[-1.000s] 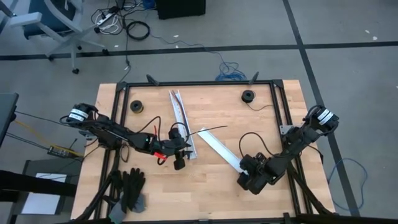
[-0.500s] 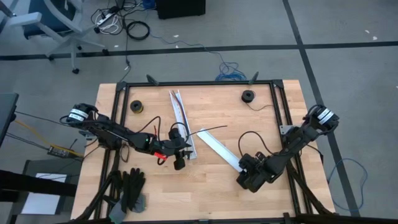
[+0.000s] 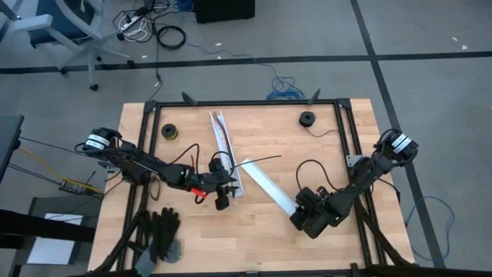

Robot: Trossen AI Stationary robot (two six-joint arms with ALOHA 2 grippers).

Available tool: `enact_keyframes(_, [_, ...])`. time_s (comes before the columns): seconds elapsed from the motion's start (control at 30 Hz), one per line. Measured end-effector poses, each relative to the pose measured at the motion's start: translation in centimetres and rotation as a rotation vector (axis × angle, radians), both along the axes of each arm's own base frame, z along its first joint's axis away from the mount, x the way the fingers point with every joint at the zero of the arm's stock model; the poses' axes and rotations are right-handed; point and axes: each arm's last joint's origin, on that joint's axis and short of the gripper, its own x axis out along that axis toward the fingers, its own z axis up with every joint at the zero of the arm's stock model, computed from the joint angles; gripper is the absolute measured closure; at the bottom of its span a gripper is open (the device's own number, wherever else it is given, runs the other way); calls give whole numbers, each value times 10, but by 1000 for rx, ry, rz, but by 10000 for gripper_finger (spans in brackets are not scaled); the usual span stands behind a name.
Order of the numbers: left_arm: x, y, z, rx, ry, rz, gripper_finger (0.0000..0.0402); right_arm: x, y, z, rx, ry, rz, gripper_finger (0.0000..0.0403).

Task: Ziptie cables
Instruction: Close the white cable duct

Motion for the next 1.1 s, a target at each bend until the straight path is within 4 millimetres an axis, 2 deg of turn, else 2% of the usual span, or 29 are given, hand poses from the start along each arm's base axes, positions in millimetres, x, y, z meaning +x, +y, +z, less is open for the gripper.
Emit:
enact_keyframes(0.2, [0,0,0,1,4,0,296,3,2,2,9,-44,-2,291])
enact_keyframes(0.4, [0,0,0,0,0,0,296,4,2,3,-13,-69,-8,321])
enact_keyframes(0.87, [3,-5,6,-10,-41,-32,296,17,8,10,-10,-187,93,328])
enact_keyframes(0.97, [9,-15,17,12,-30,-73,296,21,6,11,-28,-200,109,328])
enact_keyframes(1.1, [12,-31,36,61,103,-85,296,24,2,11,-46,-195,111,328])
